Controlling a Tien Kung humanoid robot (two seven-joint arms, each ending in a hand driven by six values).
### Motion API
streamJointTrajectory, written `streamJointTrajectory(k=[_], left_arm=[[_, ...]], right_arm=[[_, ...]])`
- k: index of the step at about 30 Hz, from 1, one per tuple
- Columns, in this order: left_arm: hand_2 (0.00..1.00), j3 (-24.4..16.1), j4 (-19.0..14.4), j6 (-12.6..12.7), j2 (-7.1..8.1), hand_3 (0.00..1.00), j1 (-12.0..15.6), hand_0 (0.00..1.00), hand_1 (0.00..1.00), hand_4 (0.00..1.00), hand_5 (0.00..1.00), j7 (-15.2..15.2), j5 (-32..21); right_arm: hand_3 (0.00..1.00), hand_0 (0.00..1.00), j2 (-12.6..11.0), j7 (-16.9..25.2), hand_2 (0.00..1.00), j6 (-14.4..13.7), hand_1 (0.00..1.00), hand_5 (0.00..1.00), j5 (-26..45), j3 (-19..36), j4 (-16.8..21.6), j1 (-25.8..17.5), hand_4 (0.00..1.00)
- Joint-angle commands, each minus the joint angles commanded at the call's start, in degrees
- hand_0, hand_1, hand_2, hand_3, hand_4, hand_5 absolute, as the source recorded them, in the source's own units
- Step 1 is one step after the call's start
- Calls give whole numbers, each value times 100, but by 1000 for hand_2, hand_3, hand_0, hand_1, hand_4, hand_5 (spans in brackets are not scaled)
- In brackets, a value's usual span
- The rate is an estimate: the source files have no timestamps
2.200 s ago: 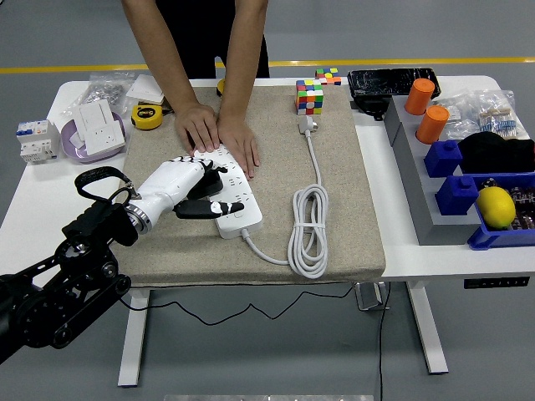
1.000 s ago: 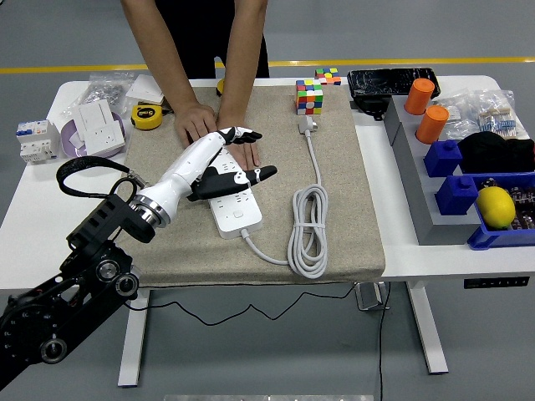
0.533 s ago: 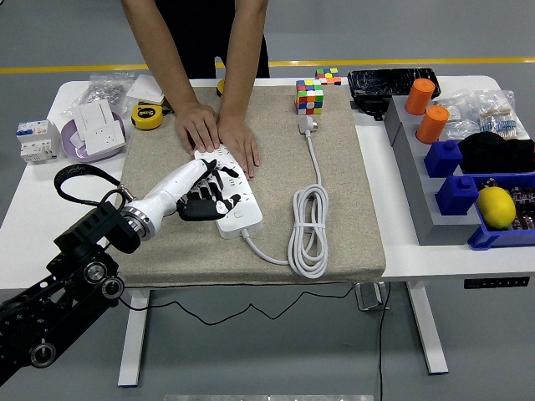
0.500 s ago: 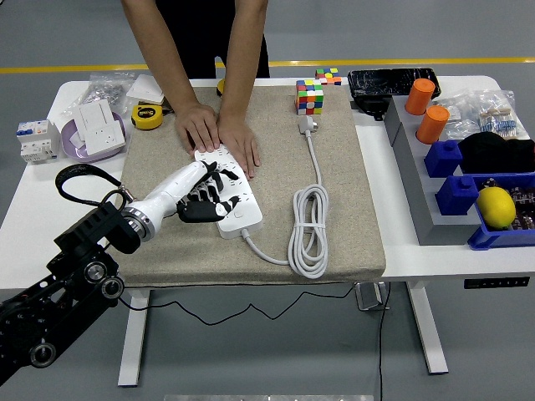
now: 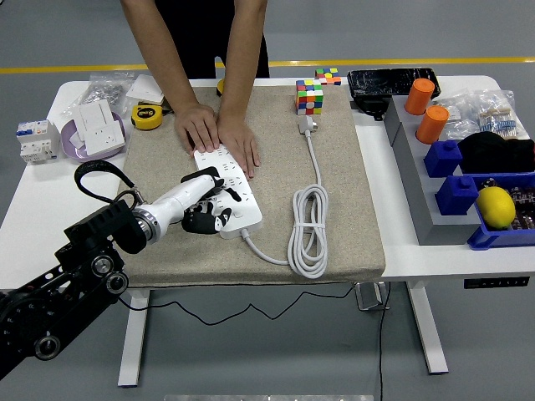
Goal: Pick up the plug,place it near the board,insert it into the board,press the button
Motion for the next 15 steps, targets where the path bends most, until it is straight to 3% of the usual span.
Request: streamJointTrajectory(k=[15], left_arm=[[144,177,471,-101,-11,705,-98,131,25,545,2,144,439]], right_arm=[[701,803,-9,13,714,-3,722,817,22,-6,0,24,998]])
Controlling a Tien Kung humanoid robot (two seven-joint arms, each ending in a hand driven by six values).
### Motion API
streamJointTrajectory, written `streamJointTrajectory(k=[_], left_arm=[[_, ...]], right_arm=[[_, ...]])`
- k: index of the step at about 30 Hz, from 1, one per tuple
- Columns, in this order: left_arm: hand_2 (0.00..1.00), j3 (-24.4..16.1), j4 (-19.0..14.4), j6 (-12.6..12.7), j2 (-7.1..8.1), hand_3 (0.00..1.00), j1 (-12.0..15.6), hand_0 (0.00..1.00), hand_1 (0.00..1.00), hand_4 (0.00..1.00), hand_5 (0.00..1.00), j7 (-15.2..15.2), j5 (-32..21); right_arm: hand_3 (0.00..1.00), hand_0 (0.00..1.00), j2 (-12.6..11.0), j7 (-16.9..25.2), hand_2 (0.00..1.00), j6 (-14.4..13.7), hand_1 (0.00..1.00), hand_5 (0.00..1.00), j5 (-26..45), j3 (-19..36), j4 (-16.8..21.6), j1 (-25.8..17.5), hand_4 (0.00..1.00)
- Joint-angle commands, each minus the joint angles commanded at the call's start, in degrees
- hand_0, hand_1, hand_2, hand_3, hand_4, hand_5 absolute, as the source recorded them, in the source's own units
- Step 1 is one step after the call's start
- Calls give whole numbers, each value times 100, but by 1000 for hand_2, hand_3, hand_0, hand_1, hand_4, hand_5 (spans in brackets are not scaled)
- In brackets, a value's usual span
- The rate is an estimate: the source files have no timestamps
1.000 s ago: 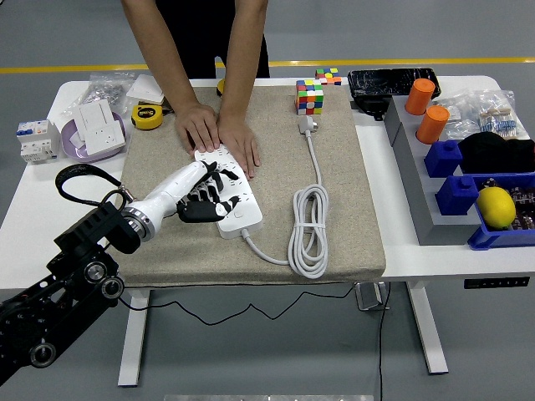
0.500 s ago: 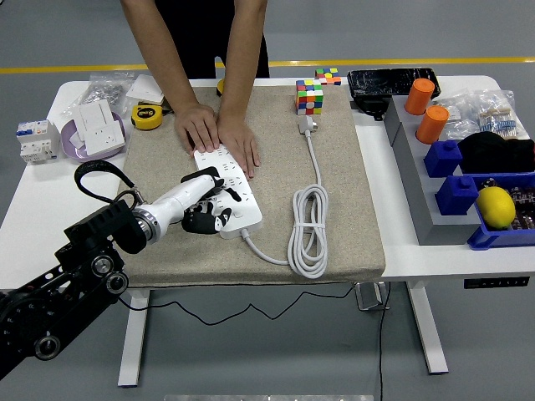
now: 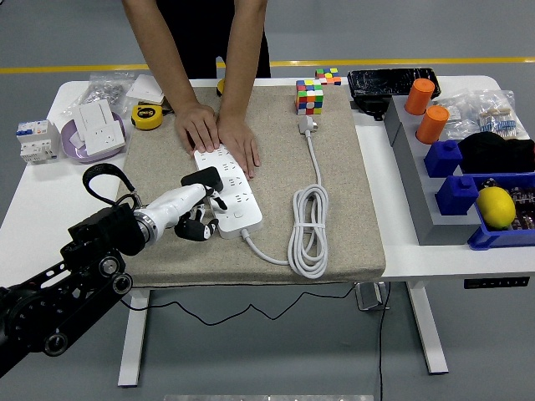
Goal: Pick up the plug,place it near the board,insert it into the board,press the button
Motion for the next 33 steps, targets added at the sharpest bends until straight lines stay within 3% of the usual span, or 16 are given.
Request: streamJointTrajectory(k=[2,3,9,14,15,20,33], left_arm=[[144,23,0,16,-6,705,-9,131,25,545,2,-8,3],[144,34,-2,33,-13,815,-16,130,25,557,2,-13,-2],[145,75,5,64,-75,838,-45,129,24,570,2,-25,5],[145,147,-16,5,-68,838,-48,129,24,570,2,-26,-28],[144,150,-17,-1,-67,770,-47,126,24,579,2,-25,-29],[144,210,-44,-108,-37,770,-30,126,24,579,2,-40,-201],[146,255,-19,-55,-26,748,-9,125,23,590,2,-71,-166]], right_arm=[[701,803,3,3,714,1,722,817,6,-11,0,4,998],[701,803,2,7,714,2,722,817,14,-19,0,6,998],[701,803,-8,5,714,1,722,817,9,-33,0,5,998],[701,803,-7,0,714,-2,722,817,6,-31,0,1,998],[703,803,-7,1,714,-2,722,817,7,-32,0,0,998],[703,803,-13,-4,714,-5,722,817,9,-36,0,-11,998],[702,803,-11,-2,714,-4,722,818,14,-49,0,-24,998]])
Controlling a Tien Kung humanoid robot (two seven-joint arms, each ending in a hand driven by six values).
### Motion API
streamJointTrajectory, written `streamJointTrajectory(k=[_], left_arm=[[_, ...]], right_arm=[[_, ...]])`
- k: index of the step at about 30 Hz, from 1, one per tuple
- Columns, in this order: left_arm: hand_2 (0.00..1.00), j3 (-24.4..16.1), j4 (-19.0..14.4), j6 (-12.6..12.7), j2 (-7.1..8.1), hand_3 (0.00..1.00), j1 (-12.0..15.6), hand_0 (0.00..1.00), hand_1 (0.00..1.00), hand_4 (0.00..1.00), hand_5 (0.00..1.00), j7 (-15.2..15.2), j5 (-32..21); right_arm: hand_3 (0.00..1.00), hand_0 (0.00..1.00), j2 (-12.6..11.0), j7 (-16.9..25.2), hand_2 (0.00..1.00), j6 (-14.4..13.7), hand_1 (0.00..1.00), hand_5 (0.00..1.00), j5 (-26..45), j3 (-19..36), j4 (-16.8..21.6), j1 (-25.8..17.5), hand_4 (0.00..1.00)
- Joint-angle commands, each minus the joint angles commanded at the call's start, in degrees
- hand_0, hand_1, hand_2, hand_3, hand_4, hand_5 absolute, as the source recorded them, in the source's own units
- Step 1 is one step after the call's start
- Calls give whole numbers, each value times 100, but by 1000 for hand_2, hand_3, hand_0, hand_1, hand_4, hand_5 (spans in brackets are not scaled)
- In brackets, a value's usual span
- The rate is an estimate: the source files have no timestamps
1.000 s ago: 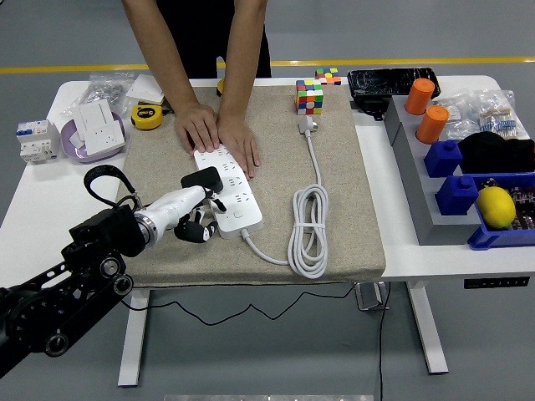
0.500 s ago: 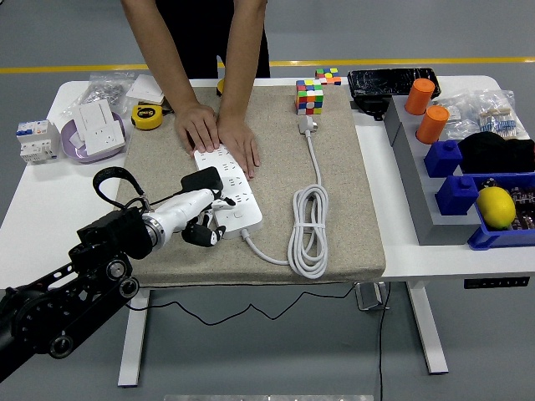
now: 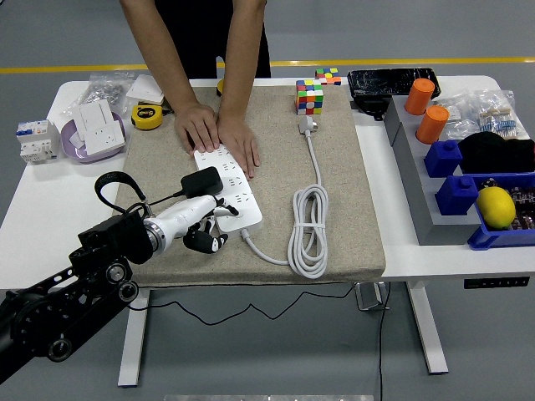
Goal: Pick up the plug,place it near the board,insert it into the board,press the button
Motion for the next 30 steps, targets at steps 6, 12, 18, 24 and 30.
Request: streamJointTrajectory(k=[6,12,18,24,30], left_arm=[[147,-7,-3,36,-80,750,-58,123,23,592,2,-10,28],[148,13,22,28,-91,749,-74,123,23,594,2,-5,27],[148,-6,23,32,-72,749,-69,123,23,598,2,-8,51],[148,0,98,6,-73,747,-48,123,22,597,2,17,98],[148,54,145,-15,-72,740,-50,122,22,600,2,21,83]], right_arm=[[703,803,-5,0,714,1,722,818,6,-9,0,24,998],[703,803,-1,5,714,1,721,819,8,-1,0,36,998],[703,802,-3,4,714,1,721,819,5,5,0,29,998],[704,802,0,10,714,3,721,821,6,6,0,32,998],[705,803,-3,7,714,1,722,821,1,17,0,35,998]])
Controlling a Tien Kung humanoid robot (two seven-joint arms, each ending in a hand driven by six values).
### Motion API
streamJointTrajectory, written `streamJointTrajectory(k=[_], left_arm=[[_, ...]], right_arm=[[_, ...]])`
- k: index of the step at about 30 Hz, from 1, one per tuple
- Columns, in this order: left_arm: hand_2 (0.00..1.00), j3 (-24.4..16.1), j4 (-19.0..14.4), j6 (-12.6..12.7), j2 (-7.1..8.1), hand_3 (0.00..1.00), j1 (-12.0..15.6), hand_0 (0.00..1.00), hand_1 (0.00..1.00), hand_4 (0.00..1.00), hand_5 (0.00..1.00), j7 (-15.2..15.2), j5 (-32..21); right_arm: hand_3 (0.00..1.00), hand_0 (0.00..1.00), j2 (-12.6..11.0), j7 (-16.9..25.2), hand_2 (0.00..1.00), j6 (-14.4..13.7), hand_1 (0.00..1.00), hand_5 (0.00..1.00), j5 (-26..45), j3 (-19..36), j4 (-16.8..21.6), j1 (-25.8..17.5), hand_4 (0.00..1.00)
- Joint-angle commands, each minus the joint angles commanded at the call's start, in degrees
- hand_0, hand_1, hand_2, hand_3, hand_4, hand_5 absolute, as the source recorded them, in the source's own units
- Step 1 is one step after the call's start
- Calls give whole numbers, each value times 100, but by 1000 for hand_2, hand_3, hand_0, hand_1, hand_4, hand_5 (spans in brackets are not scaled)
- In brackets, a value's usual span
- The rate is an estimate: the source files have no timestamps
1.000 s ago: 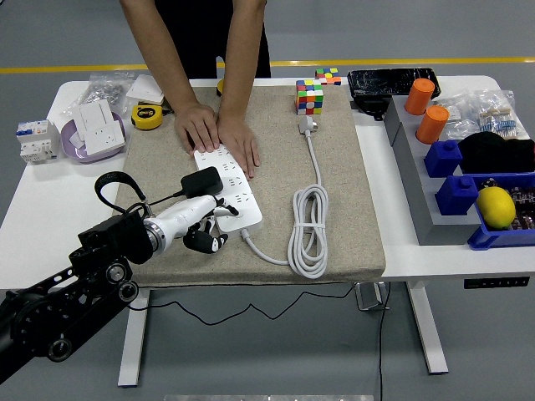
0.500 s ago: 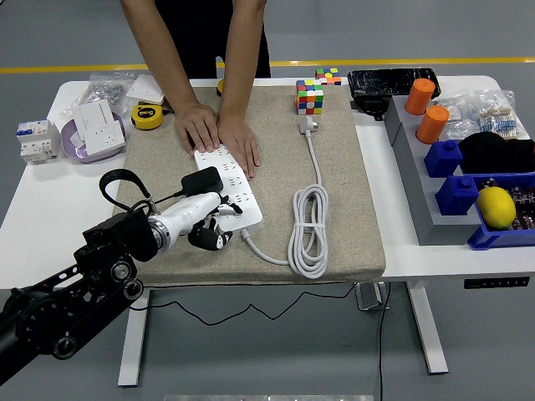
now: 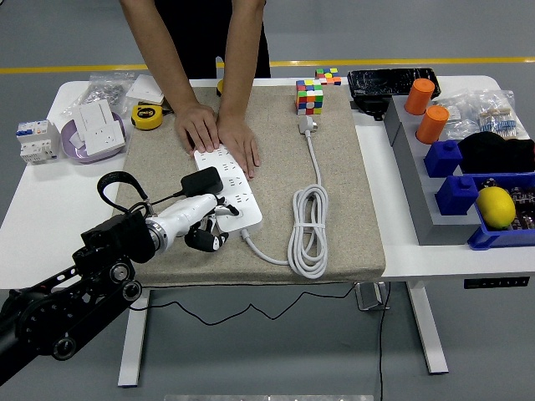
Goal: Pick up the plug,place it near the board,insert it into the board,press the button
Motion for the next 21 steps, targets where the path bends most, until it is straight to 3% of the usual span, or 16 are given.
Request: streamJointTrajectory(k=[10,14,21], left_arm=[[148,27,32,-33,20,734,6,121,22,602,2,-2,-35],[148,-62,-118,25,35,730,37,121,22,604,2,-50,34],[150,-655,-770,62,0,696,192,122,24,601,2,-158,188]], right_arm=[[705,803,2,1,714,1,721,823,-1,-8,0,-5,998],[706,803,3,-1,714,1,721,824,-9,-3,0,-12,998],[709,802,11,-3,714,-2,721,825,-25,11,0,-27,998]])
